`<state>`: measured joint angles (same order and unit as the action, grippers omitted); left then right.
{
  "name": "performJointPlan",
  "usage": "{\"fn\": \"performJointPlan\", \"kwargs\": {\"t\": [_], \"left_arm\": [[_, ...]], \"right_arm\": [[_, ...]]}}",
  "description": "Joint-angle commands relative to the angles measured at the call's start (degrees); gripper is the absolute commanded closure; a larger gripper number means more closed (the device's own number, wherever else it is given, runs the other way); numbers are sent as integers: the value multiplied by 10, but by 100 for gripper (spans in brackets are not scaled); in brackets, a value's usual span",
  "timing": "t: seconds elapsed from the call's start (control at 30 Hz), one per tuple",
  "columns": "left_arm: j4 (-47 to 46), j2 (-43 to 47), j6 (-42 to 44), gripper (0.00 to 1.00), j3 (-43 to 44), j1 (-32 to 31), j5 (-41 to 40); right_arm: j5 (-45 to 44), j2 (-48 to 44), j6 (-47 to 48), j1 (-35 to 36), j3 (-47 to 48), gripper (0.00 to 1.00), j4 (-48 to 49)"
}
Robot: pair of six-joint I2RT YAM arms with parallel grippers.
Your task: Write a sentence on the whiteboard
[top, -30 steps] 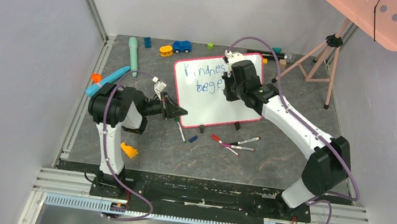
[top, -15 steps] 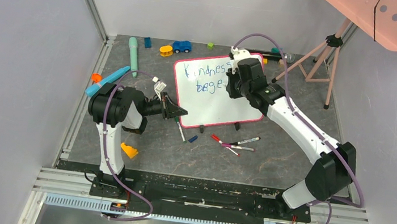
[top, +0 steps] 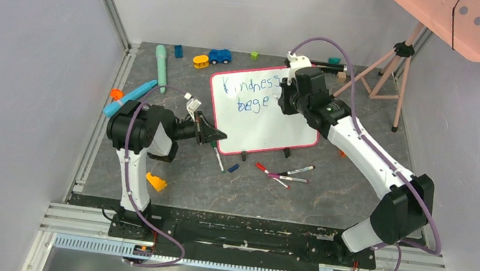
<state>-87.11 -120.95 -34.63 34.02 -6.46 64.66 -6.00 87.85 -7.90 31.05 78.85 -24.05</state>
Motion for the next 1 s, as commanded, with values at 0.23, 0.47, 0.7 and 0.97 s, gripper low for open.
{"fn": "performJointPlan", "kwargs": {"t": [0.23,0.47,0.7,0.97], "left_arm": [[-21,-20,118,96,-6,2,-48],[-21,-20,118,95,-6,2,-48],[-21,-20,118,95,-6,2,-48],[-21,-20,119,95,-6,2,-48]], "right_arm": [[13,17,10,0,16,100,10],[20,27,11,0,11,100,14],[7,34,15,0,12,100,4],[-38,42,21,0,29,100,-27]]}}
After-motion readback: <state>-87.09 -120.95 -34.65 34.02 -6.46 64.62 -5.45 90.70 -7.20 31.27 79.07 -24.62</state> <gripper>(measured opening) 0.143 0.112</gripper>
